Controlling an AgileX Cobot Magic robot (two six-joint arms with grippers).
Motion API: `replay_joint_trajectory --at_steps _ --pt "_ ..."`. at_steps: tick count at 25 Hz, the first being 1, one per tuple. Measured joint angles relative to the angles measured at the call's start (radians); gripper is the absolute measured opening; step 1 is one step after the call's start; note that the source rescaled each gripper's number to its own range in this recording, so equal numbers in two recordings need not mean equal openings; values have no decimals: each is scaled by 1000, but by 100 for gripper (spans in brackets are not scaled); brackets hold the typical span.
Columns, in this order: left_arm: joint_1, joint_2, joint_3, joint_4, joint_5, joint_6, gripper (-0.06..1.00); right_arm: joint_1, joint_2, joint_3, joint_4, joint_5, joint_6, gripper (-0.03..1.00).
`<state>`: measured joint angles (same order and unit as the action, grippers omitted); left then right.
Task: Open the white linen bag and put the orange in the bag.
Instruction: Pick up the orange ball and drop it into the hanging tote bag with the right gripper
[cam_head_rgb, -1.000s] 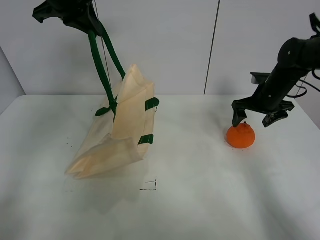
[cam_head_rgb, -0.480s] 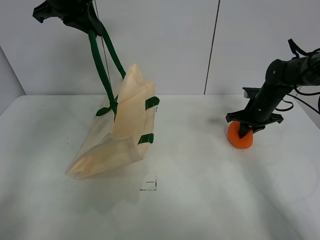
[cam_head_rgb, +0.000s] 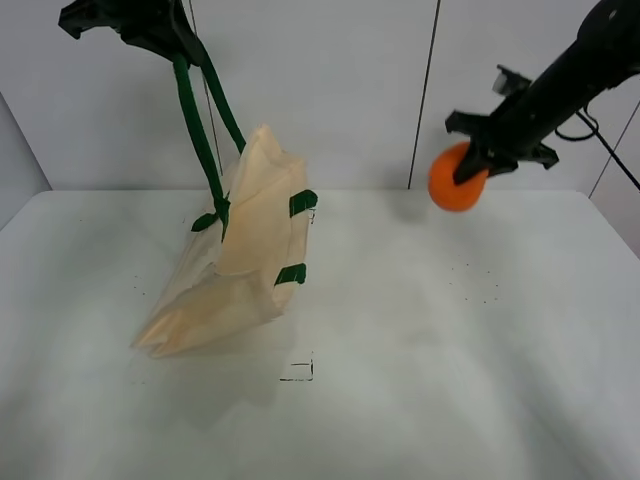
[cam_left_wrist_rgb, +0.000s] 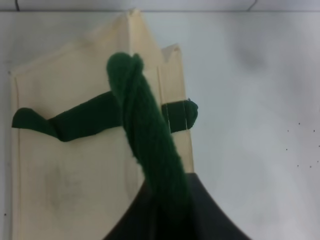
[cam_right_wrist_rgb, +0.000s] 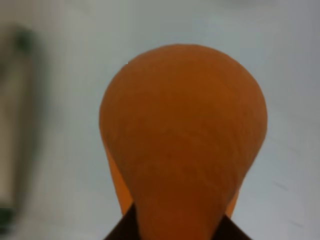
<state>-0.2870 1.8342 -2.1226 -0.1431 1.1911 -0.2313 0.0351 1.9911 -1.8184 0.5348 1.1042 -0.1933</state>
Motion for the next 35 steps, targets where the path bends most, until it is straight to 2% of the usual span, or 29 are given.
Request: replay_joint_trajectory --at_steps 3,5,13,17,24,25,26,29,30,33,35 --pt "0 -7 0 -1 0 0 0 59 -1 -74 99 -4 -2 1" --pt "0 -7 0 -2 0 0 0 129 2 -85 139 -34 -3 1" --pt "0 -7 0 -3 0 2 0 421 135 -89 168 -212 -11 1" --pt "0 -7 0 -3 0 3 0 475 220 -89 168 -262 -12 1" --pt "0 -7 0 -3 0 3 0 477 272 -89 167 -298 -18 3" --pt "0 -7 0 -3 0 3 0 477 272 -89 168 -298 -23 9" --pt "0 -7 0 -3 0 3 0 478 272 -89 168 -298 -31 23" --pt "0 -7 0 -3 0 3 0 478 272 -89 160 -293 -49 75" --pt "0 -7 0 -3 0 3 0 478 272 -91 147 -285 -49 85" --pt "0 -7 0 -3 0 3 0 478 272 -136 45 -208 0 97" --pt "0 -7 0 -3 0 3 0 476 272 -188 -84 -110 74 99"
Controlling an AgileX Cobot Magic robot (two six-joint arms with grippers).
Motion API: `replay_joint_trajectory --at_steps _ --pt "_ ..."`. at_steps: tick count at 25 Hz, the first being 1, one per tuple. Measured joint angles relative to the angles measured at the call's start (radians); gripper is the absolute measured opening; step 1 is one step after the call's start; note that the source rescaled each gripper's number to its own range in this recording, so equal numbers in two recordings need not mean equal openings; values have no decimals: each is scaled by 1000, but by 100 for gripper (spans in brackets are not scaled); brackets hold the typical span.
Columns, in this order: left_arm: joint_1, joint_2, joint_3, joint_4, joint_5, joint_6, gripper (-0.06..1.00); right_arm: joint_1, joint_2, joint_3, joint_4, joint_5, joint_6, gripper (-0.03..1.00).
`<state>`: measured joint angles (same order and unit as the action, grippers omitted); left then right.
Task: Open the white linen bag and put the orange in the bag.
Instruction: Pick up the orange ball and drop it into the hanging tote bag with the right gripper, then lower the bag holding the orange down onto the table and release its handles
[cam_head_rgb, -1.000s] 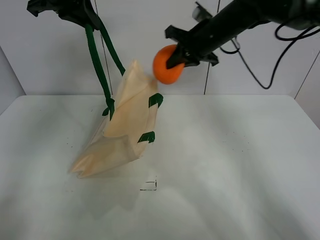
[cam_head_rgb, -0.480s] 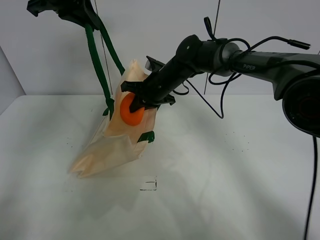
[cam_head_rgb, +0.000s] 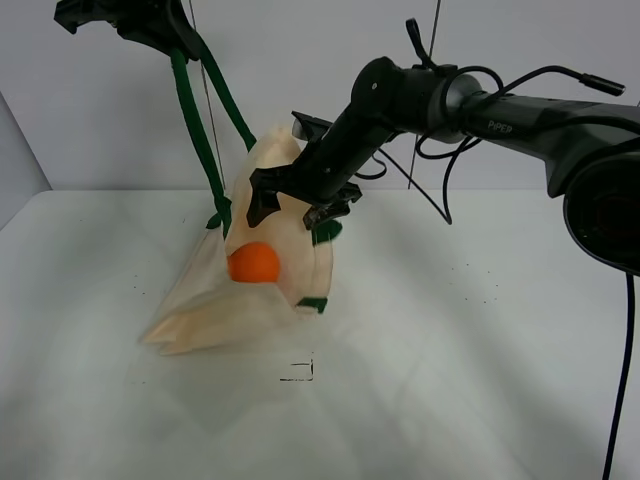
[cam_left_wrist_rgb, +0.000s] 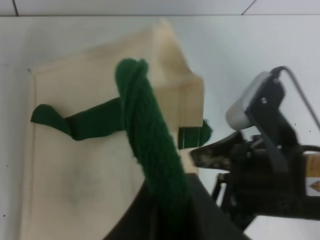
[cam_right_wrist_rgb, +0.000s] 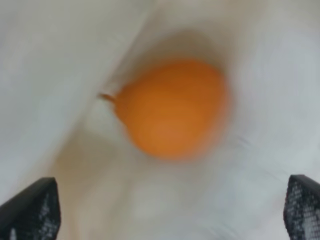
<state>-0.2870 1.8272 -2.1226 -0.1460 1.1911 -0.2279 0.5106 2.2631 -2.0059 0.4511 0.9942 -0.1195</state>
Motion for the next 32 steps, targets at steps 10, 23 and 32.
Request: replay_joint_trajectory --at_steps 10,23,32 --pt "0 -2 0 0 0 0 0 -103 1 -107 -375 199 197 100" --pt "0 -2 0 0 0 1 0 -431 10 -108 -451 215 144 100" --pt "0 -2 0 0 0 4 0 -499 -26 -39 -451 214 120 100"
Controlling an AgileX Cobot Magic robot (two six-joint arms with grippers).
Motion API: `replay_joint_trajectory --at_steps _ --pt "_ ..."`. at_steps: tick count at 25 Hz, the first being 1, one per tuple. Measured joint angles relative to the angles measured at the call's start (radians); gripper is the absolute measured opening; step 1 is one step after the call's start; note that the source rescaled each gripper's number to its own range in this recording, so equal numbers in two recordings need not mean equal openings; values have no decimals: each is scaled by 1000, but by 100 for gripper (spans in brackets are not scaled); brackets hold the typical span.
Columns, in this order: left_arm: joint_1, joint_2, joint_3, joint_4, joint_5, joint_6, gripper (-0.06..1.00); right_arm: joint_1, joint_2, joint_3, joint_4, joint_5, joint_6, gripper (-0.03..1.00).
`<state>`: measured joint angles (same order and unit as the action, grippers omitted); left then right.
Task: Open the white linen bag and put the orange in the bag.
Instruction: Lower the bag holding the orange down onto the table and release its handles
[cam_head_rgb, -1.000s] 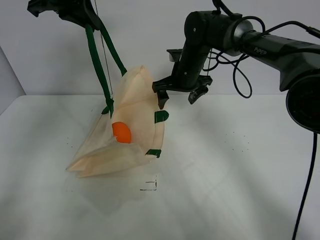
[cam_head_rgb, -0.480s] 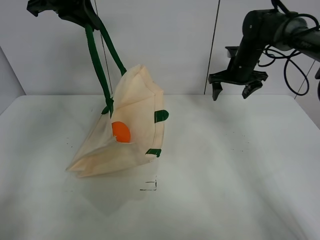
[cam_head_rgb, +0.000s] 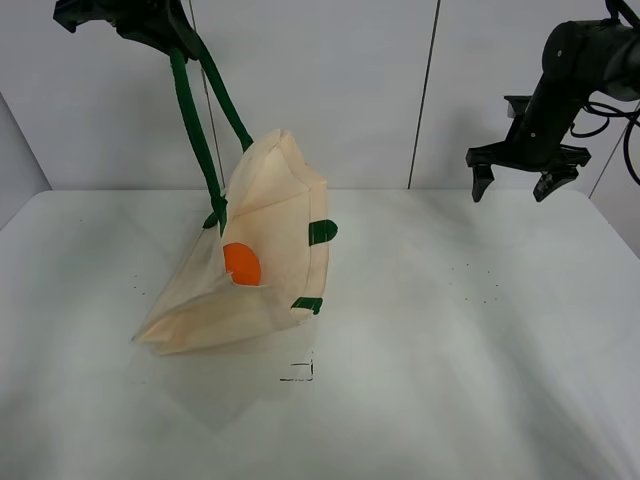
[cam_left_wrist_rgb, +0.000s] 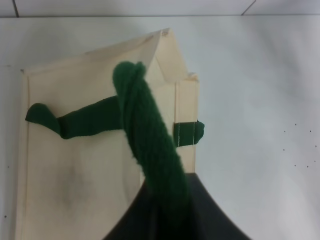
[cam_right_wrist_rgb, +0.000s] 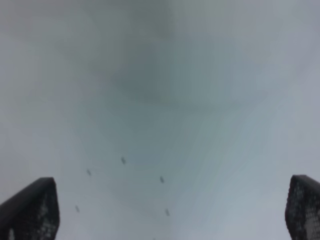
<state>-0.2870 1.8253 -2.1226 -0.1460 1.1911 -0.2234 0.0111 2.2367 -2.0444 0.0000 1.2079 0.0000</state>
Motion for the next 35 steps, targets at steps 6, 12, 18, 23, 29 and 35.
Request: replay_joint_trajectory --at_steps 6,12,18,23,29,35 --pt "0 0 0 0 0 1 0 -13 -261 358 0 0 -6 100" --pt "0 0 0 0 0 3 0 -11 -650 802 0 1 -18 100" --pt "0 0 0 0 0 3 0 -11 -1088 1184 13 4 -21 100" --pt "0 0 0 0 0 3 0 -11 -1497 1410 13 -109 -28 100" --pt "0 0 0 1 0 4 0 -11 -1948 1544 16 -176 -32 100" --pt "0 0 0 1 0 4 0 -11 -2218 1550 16 -182 -30 100"
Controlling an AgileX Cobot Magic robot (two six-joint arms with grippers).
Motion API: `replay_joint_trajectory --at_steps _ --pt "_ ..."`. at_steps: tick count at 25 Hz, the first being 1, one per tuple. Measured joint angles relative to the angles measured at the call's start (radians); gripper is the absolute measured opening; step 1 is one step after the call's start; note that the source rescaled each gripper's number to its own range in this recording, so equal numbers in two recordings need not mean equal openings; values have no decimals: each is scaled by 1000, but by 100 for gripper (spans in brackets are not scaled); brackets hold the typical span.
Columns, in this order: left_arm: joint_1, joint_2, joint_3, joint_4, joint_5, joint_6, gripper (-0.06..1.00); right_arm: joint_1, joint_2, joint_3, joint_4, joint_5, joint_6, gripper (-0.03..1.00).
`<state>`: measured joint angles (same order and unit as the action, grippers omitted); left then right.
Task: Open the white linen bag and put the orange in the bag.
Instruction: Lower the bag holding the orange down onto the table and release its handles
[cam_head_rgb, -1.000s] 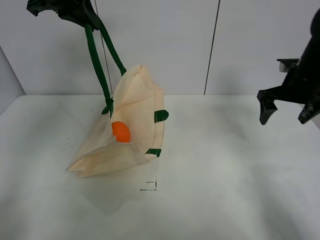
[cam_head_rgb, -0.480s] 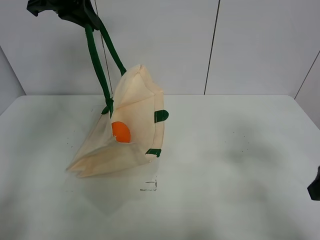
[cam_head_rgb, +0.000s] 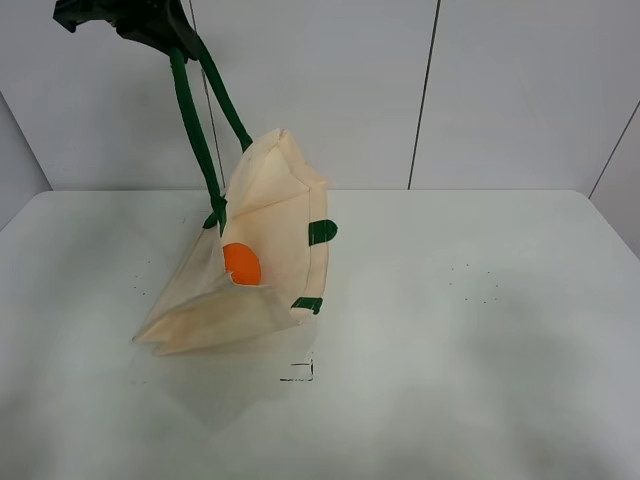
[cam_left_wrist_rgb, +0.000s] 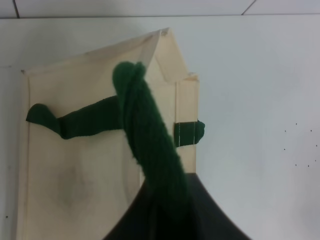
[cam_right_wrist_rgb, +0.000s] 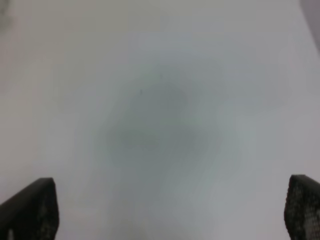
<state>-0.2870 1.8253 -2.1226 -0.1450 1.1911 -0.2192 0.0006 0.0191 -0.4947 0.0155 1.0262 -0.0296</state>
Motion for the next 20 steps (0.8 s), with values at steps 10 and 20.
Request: replay_joint_trajectory --at_steps 10,20 --pt "0 10 102 2 -4 0 0 3 -22 2 0 0 1 100" --pt "0 156 336 -124 -254 114 45 3 -22 3 0 0 1 100"
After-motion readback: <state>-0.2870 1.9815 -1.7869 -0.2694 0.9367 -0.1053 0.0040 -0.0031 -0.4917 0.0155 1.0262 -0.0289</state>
